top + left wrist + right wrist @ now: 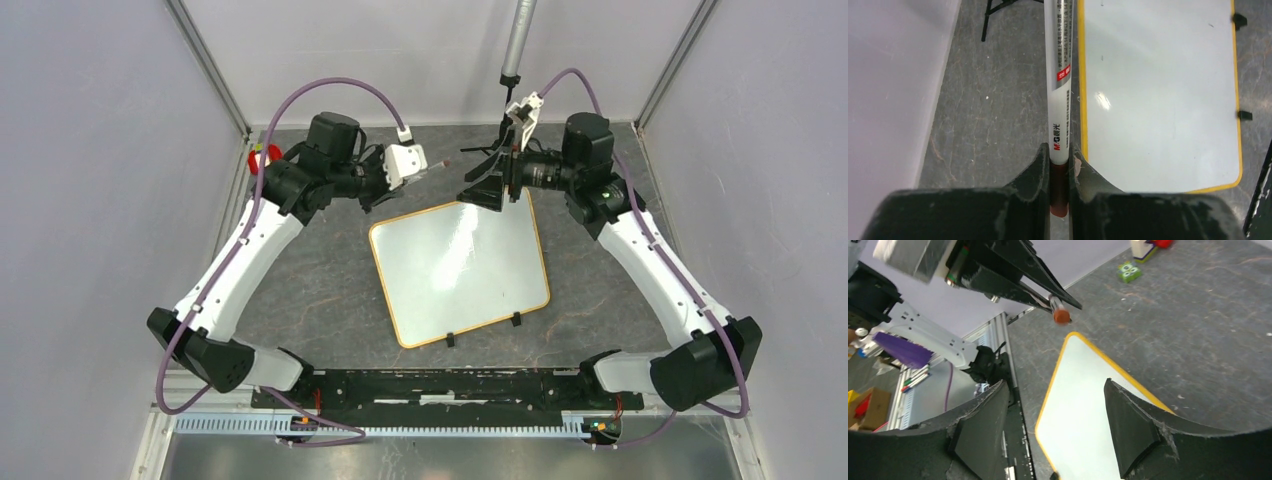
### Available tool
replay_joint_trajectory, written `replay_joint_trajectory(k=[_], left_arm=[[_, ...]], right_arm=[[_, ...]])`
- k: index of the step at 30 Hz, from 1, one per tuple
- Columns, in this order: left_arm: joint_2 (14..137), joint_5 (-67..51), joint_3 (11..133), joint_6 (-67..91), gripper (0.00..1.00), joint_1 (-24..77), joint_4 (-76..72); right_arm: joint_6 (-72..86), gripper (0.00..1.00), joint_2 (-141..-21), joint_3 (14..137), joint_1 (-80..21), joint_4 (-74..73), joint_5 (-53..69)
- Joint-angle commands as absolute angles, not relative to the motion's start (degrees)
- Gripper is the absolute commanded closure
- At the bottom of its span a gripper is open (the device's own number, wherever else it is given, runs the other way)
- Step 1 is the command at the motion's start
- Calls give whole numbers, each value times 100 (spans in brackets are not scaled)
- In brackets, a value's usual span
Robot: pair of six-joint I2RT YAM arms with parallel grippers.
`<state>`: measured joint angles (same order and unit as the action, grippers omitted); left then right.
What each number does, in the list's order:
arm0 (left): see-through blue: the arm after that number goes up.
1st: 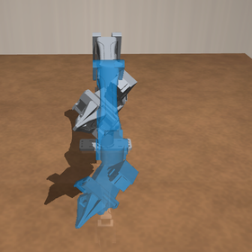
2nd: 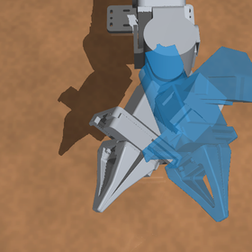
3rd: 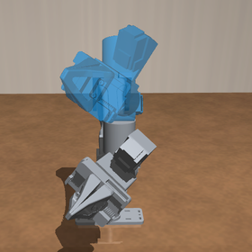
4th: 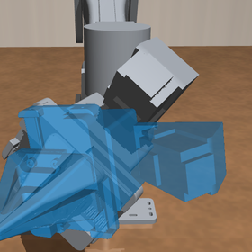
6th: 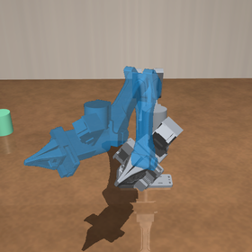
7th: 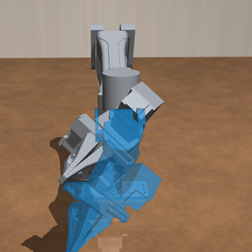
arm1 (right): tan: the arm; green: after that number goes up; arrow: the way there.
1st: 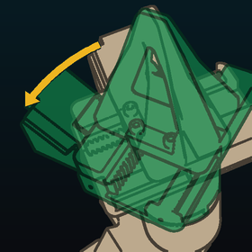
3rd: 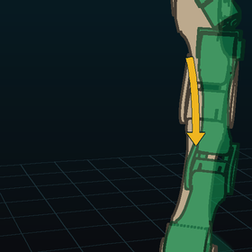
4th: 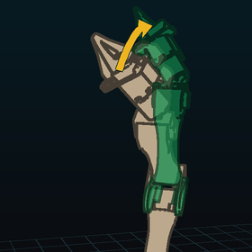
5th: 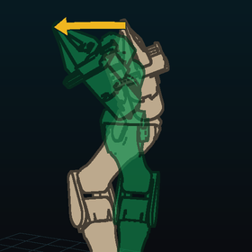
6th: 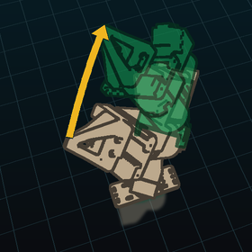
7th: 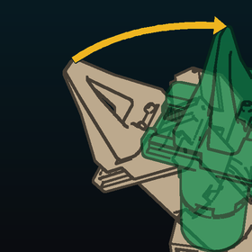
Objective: Write a sentence on the whiteboard
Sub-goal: Open the whiteboard marker.
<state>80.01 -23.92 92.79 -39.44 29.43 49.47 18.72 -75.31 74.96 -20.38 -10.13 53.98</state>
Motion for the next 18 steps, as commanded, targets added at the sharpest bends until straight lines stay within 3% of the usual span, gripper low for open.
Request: replay_joint_trajectory(k=[1,8,14,18], left_arm=[[7862,-2319,9337,-5155,97,3272,5375],[7866,-1819,9247,-5555,98,3848,5509],[7952,-1556,9277,-5753,98,4086,5605],[8013,-1325,9240,-5932,98,4256,5643]], right_arm=[[2167,26,-7492,7433,-2319,-704,5447],[2435,35,-7850,7466,-2705,-563,5385],[2184,53,-7889,7351,-2959,-801,5136],[2049,59,-7918,7398,-2992,-939,5049]])
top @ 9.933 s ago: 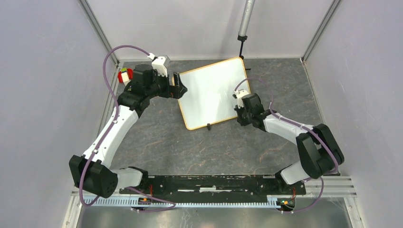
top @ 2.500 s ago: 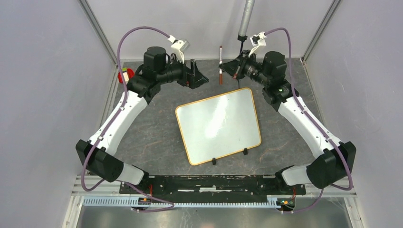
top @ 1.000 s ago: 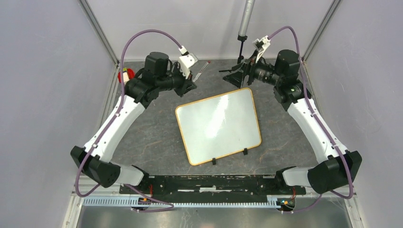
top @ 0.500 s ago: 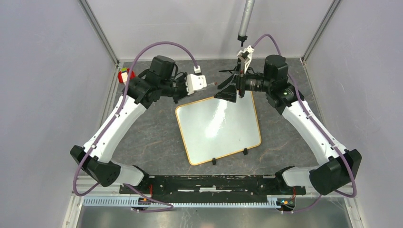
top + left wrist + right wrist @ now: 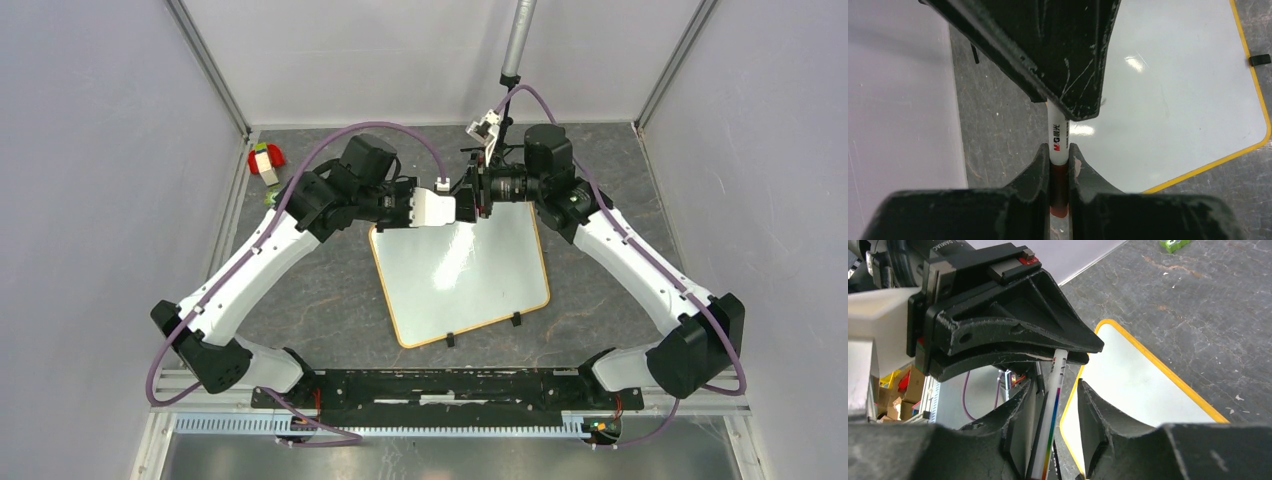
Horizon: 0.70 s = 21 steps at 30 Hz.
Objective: Write a sentence on the whiteboard
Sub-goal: Open the whiteboard marker.
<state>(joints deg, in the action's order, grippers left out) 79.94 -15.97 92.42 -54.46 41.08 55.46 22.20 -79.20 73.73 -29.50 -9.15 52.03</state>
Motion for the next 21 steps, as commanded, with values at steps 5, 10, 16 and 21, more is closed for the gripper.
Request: replay_joint_trajectory(k=[5,10,16,21], left_arm=[[8073,-1152,9313,-5979,98,4371,5671],[8111,-1095,9356,-6010,98,4425,5670],[8135,-985,9395,-5995,98,4551,5669],[8182,-1117,9482,-5775,97,4598,5670]], right_arm=[[1980,64,-7879,7340,-3056,-1004,5003],[1895,75,-7863,7346,-3094,-1098,4916],[1811,79,-7868,7374,-3158,-1145,4862],[1843,80,-7918,7400,-3208,-1110,4903]])
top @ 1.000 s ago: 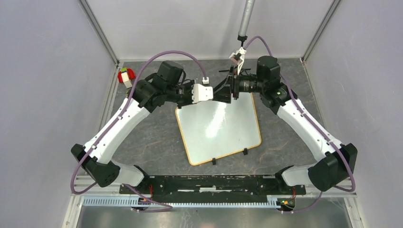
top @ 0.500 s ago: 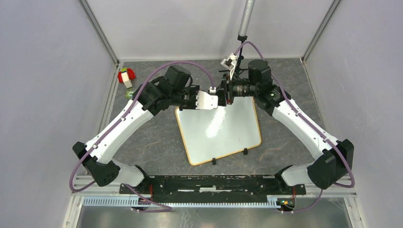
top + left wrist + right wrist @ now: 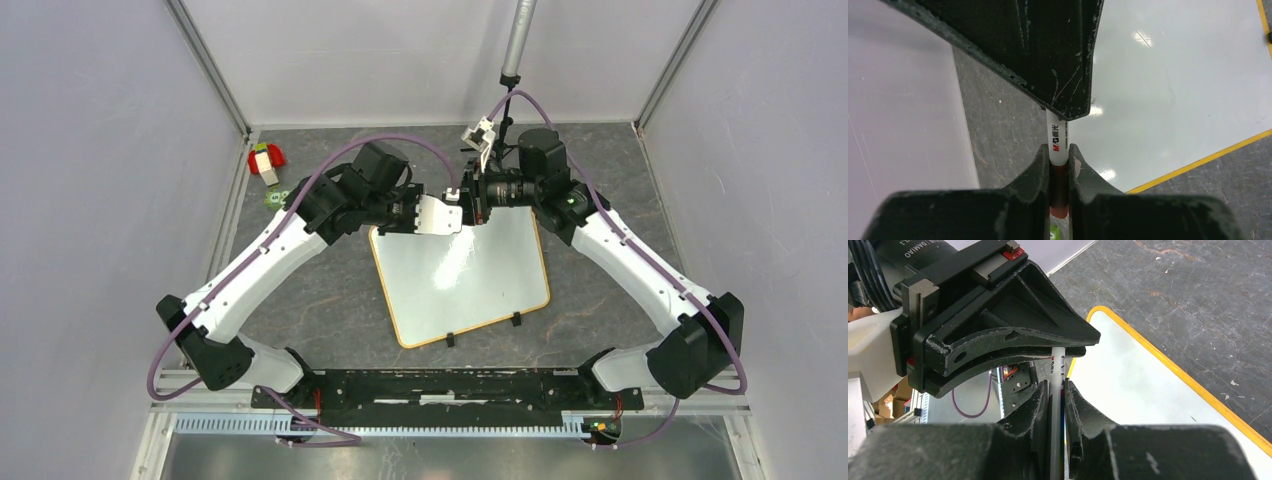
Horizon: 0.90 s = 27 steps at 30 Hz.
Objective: Write a sentence on the whiteboard
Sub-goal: Open the whiteboard marker.
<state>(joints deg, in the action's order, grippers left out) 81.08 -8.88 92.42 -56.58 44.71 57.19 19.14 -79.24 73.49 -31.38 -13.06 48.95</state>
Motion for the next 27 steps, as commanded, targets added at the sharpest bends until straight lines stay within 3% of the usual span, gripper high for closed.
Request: replay_joint_trajectory(k=[1,10,17,21,27], left_arm=[[8203,-1141,9505,-5737,97,4605,5671],[8375,-1187,9691,-5344,97,4620,5670],[8496,-1205,9860,-4976,97,4623,5662],[8522,-1093,9797,-4908,97,4617,5660],[8496,-808,9633,-4886,98,4614,5660]], right_arm=[[1845,79,-7932,7415,-3218,-1102,4912],[2005,75,-8008,7449,-3278,-940,4932],[1923,82,-7994,7470,-3287,-991,4839],[1641,64,-7976,7672,-3274,-1250,4719],[1574,66,-7889,7726,-3174,-1317,4720]])
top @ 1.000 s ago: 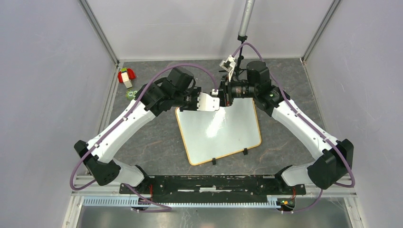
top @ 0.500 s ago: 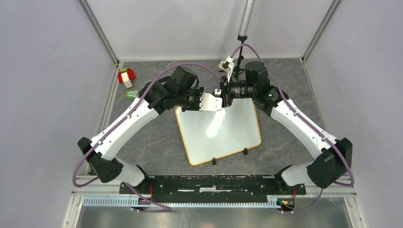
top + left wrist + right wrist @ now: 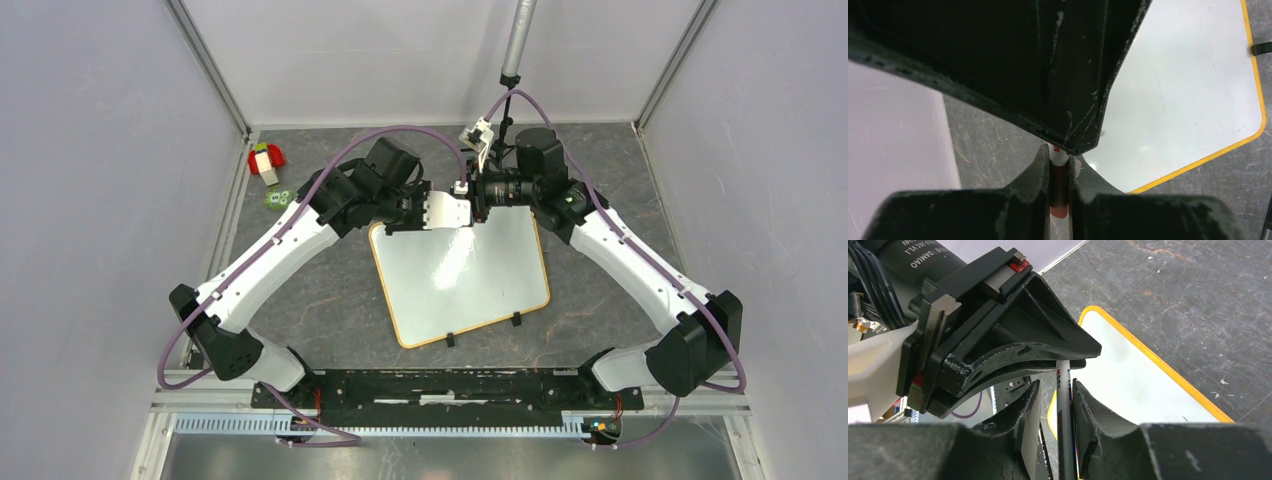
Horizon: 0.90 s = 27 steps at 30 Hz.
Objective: Write a sentence on the whiteboard
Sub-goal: Open the whiteboard marker.
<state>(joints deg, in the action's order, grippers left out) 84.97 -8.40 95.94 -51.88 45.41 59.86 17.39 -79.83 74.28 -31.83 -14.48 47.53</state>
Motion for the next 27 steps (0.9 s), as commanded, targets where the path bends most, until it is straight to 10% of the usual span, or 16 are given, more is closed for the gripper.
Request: replay_joint_trajectory(k=[1,27], left_arm=[[8494,-789,9633,-4862,98,4606,5660],[9001,-832,10318,-4297,98,4529,5687]], right_arm=[[1579,68,-7878,7717,-3152,-1320,4721],[1888,72,-7897,7515,-2988,-1073,4764]])
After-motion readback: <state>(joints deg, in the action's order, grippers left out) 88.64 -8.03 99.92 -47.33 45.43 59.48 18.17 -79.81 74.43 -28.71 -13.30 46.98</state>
